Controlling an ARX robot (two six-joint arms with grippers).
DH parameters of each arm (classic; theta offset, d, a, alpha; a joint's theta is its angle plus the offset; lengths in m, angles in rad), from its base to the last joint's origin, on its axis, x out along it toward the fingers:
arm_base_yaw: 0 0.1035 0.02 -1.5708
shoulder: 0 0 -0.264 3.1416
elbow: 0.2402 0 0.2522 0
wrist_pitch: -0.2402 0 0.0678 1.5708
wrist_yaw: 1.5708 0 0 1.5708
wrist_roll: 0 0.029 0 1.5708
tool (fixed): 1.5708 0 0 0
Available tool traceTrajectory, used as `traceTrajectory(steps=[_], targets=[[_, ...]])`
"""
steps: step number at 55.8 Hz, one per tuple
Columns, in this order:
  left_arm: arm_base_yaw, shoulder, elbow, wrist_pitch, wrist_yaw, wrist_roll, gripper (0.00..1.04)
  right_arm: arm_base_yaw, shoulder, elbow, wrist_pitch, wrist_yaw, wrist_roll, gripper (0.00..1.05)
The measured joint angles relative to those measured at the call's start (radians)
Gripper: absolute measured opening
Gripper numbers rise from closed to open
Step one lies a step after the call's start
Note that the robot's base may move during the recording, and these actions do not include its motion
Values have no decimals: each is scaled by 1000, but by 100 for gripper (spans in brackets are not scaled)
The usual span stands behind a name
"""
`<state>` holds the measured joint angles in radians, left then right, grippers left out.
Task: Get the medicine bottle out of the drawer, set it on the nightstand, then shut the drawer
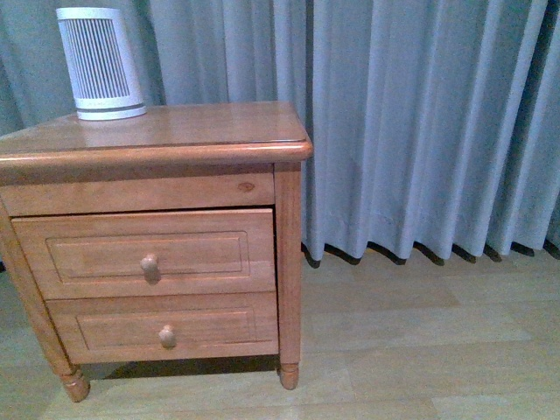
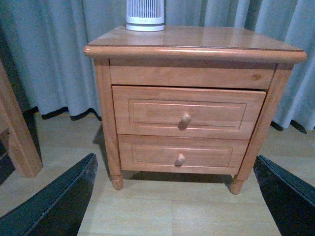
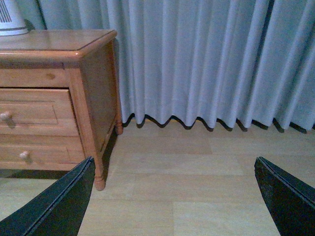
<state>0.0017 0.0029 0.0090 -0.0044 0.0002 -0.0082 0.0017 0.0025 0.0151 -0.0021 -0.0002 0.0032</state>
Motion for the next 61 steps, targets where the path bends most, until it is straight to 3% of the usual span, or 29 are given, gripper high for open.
traceTrajectory(steps=[7,11,17,28,39,47,61], targets=[[2,6,2,-6,13,-3,98,0,0,0,0,0,0,98],[45,185,127,-235,199,-27,98,0,0,0,0,0,0,98],[33,504,302,-193,292,-47,98,0,0,0,0,0,0,98],[-46,1005,638,198,248,-67,98,0,0,0,0,0,0,98],[-122,1439,687,489,157,-58,98,0,0,0,0,0,0,98],[-124,1676,702,637,97,-40,98,0,0,0,0,0,0,98],[-112,1950,771,758,45,-25,98,0,0,0,0,0,0,98]])
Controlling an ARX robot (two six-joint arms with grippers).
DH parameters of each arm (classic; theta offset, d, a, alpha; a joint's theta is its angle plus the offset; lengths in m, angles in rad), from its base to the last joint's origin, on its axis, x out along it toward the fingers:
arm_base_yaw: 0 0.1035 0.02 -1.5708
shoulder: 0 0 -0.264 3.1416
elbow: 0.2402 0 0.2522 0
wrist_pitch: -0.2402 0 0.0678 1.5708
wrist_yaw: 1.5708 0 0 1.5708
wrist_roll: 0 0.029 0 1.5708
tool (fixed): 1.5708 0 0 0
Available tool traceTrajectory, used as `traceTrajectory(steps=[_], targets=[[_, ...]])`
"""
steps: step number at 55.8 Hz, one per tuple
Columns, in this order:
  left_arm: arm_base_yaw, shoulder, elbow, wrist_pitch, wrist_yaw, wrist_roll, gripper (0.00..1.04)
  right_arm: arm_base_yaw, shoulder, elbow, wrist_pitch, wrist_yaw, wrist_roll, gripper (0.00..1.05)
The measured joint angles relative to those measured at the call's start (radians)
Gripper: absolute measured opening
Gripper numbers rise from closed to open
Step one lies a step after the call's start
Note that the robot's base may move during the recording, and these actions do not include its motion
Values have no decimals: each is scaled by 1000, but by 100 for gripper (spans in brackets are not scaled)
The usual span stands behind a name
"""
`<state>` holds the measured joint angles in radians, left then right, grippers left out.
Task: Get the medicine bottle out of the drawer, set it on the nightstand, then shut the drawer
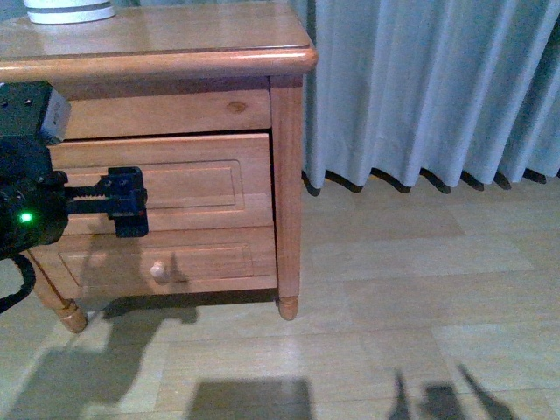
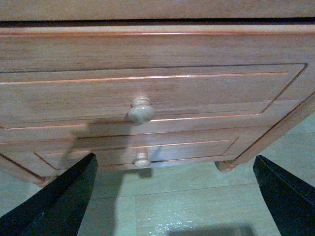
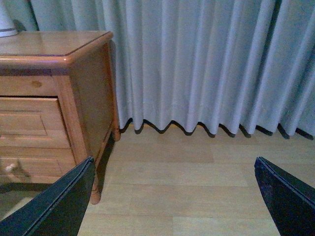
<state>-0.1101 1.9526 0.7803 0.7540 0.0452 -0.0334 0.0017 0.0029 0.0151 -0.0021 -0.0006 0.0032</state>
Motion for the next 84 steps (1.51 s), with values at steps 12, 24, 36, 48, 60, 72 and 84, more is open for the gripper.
traceTrajectory(steps=[12,24,36,48,60,72,84], targets=[[-18,117,85,17,-28,3,98,0,0,0,0,0,0,98],[-23,197,143,33,-47,3,98,0,0,0,0,0,0,98],[-23,248,201,33,-65,0,98,0,0,0,0,0,0,98],[-18,288,286,29,-73,-4,98,0,0,0,0,0,0,98],[-12,320,323,29,-80,-10,98,0,0,0,0,0,0,98],[-11,351,336,29,-80,-14,98,0,0,0,0,0,0,98],[-11,361,338,36,-88,-18,98,0,0,0,0,0,0,98]])
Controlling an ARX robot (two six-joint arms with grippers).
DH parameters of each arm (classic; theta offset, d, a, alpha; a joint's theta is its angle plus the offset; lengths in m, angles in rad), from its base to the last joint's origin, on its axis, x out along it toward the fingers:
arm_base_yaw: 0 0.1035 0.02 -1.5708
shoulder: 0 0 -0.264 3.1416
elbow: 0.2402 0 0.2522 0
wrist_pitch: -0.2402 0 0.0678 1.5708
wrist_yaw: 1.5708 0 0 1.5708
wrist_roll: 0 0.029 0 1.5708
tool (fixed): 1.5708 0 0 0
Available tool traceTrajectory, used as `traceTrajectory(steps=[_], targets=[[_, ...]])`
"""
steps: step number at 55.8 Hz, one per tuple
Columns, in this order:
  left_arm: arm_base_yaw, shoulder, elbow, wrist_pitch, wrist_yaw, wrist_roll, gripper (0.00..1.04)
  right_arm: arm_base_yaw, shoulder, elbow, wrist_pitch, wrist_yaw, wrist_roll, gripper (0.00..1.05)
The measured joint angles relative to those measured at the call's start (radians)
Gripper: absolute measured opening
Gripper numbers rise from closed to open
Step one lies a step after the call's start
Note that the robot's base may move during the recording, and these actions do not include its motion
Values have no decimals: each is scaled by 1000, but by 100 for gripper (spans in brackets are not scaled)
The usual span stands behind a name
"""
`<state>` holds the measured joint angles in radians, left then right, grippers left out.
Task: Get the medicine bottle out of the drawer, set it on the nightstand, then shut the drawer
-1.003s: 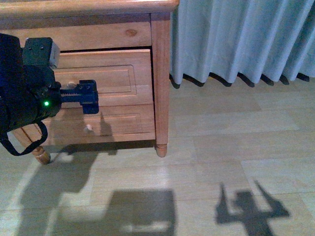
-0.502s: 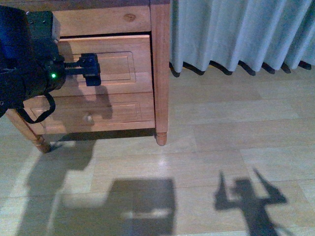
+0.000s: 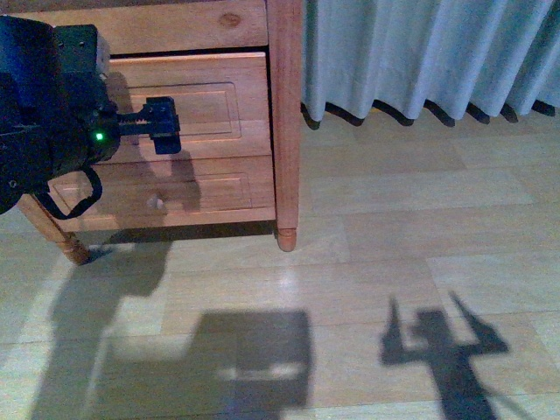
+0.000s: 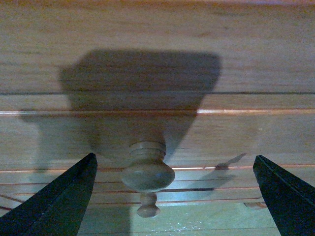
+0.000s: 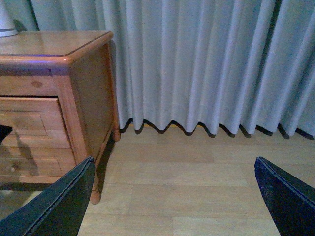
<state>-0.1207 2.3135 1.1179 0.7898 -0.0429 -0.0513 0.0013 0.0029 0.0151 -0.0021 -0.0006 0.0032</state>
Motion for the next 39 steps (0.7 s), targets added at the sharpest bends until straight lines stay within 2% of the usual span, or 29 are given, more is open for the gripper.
traceTrajectory(steps=[3,27,39], targets=[[0,0,0,4,-5,0,95,0,0,0,0,0,0,98],[9,0,0,13,-29,-14,29,0,0,0,0,0,0,98],[4,-8,-39,44,-39,-23,26,0,0,0,0,0,0,98]])
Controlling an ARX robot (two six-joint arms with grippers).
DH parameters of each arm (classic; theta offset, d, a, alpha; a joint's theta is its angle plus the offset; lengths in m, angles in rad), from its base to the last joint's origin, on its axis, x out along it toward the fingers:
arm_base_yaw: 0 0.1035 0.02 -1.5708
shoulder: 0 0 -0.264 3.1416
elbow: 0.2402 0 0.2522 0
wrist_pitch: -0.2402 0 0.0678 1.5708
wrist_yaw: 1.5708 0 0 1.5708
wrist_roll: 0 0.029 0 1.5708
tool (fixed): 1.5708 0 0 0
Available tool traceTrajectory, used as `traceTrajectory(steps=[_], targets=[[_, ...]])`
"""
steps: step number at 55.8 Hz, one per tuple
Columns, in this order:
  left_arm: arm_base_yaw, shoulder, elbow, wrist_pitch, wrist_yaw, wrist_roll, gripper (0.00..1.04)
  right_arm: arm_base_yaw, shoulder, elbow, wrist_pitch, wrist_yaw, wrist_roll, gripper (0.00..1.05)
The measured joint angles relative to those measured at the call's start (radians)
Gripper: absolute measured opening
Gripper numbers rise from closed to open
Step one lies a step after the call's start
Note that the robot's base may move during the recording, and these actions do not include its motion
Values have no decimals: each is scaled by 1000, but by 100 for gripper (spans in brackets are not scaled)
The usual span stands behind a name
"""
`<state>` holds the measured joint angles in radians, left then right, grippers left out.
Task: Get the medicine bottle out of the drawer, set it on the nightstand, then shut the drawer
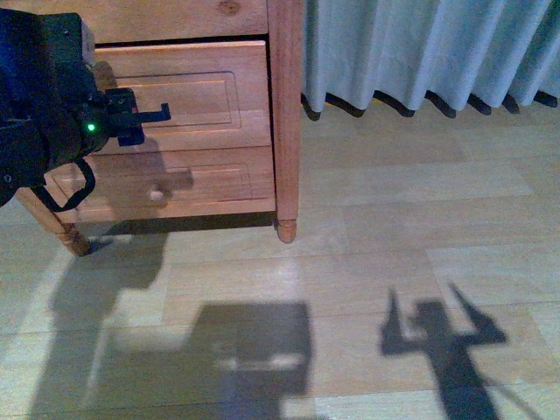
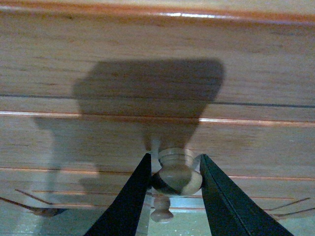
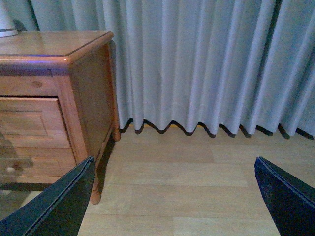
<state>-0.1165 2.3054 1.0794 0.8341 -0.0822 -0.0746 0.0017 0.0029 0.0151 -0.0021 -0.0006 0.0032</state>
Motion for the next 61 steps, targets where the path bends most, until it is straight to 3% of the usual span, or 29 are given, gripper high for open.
traceTrajectory(steps=[27,61], targets=[[-54,-182,-359,111,-49,-128,26,0,0,0,0,0,0,98],[-43,-355,-777,304,30,-153,26,0,0,0,0,0,0,98]])
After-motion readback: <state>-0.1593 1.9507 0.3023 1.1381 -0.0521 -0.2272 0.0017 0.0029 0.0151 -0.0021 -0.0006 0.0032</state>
